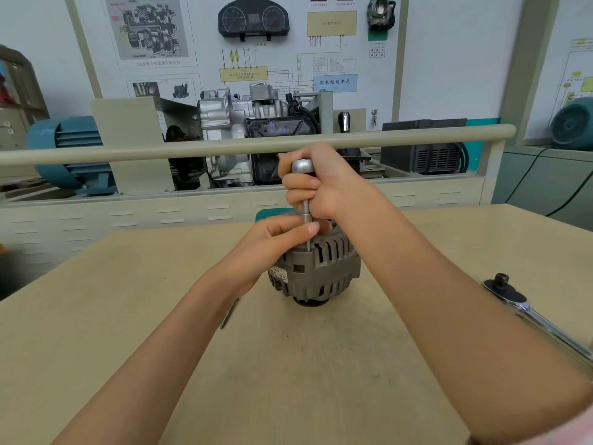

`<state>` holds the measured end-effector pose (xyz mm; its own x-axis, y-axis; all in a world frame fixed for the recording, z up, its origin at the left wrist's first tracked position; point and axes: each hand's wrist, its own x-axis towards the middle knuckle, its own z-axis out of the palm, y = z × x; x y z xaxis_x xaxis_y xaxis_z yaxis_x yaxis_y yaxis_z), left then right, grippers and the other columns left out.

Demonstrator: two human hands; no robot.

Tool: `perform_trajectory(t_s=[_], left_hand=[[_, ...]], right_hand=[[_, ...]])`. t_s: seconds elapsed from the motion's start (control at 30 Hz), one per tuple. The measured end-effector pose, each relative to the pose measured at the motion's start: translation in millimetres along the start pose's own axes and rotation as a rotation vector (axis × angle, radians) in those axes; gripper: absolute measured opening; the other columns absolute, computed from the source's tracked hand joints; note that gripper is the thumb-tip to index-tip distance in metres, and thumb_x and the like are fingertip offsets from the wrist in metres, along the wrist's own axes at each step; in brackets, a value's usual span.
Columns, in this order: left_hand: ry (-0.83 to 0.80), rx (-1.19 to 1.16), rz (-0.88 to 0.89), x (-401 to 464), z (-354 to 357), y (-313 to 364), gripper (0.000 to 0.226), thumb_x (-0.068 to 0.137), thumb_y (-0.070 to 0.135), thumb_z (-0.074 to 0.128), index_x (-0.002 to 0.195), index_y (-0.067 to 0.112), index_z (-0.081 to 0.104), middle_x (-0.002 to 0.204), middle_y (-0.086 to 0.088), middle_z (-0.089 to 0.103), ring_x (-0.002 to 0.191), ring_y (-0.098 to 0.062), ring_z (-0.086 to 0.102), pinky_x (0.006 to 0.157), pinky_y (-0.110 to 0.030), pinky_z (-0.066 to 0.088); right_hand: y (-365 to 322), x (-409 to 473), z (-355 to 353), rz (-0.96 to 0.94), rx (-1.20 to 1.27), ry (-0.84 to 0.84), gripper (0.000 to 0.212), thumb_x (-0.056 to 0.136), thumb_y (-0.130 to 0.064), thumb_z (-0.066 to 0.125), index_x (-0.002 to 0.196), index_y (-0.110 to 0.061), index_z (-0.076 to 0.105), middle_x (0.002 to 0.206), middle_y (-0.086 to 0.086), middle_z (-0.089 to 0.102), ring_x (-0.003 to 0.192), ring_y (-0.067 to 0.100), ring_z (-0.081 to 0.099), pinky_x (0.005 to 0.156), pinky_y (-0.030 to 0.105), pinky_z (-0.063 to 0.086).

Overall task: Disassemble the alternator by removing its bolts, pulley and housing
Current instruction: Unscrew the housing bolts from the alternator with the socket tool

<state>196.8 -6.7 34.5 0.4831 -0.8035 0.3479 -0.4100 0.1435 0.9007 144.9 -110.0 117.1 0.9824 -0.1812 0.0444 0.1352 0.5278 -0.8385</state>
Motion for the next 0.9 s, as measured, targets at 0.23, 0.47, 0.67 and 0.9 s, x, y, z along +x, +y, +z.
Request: perform_trajectory(t_s=[0.23,0.47,0.67,0.9], left_hand=[[0.008,-0.007,0.005,-3,0,3,0.024,0.077,0.040,0.062,0.092,0.029,0.077,0.098,-0.001,0.075,0.090,-0.012,0.069,0.074,-0.018,0.054],[0.034,0.053,0.002,-3,2,3,0.018,0.076,0.042,0.060,0.074,0.035,0.077,0.080,0.008,0.075,0.074,-0.005,0.069,0.063,-0.015,0.050],[-0.037,0.007,-0.030,-2,-2,3,0.035,0.080,0.043,0.057,0.109,0.028,0.071,0.108,0.003,0.073,0.102,-0.012,0.068,0.080,-0.018,0.054],[0.026,-0.010,0.015,-3,1,2,0.019,0.076,0.039,0.062,0.084,0.030,0.077,0.091,0.003,0.074,0.084,-0.007,0.068,0.068,-0.015,0.051]], right_hand=[[4,-3,0,-0.002,0.014,-0.079,0.022,0.093,-0.006,0.030,0.079,-0.013,0.045,0.045,-0.009,0.044,0.023,0.003,0.020,0.027,0.014,0.011],[20,1,17,-0.365,-0.110,0.412,0.022,0.094,-0.005,0.028,0.090,-0.006,0.050,0.061,0.002,0.043,0.027,0.004,0.027,0.029,0.012,0.017],[-5,6,-7,0.142,0.000,-0.176,0.024,0.094,-0.008,0.030,0.077,-0.011,0.047,0.044,-0.009,0.044,0.022,0.004,0.020,0.030,0.013,0.009],[4,-2,1,-0.014,-0.030,-0.035,0.024,0.091,-0.006,0.031,0.075,-0.012,0.047,0.046,-0.008,0.044,0.023,0.002,0.020,0.028,0.013,0.011]])
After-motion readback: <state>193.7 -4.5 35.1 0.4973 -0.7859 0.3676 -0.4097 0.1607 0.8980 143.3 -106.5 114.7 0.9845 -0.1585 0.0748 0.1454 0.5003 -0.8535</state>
